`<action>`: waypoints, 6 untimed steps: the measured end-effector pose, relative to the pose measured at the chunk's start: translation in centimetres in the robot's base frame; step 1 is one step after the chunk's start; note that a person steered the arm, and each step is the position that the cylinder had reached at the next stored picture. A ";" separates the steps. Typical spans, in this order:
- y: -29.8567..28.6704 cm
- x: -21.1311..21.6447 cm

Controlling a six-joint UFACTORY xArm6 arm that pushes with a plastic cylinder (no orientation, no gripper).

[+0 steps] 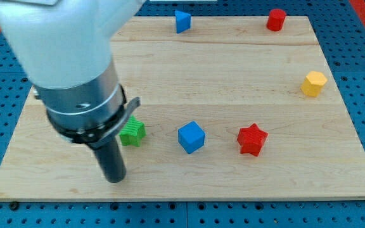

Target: Place the yellow heart in between blue triangle and blue cube

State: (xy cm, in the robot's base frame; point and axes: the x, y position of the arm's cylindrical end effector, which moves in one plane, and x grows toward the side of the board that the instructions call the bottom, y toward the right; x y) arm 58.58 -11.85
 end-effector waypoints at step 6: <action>-15.8 -21.1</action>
State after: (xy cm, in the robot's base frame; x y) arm 37.50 -27.64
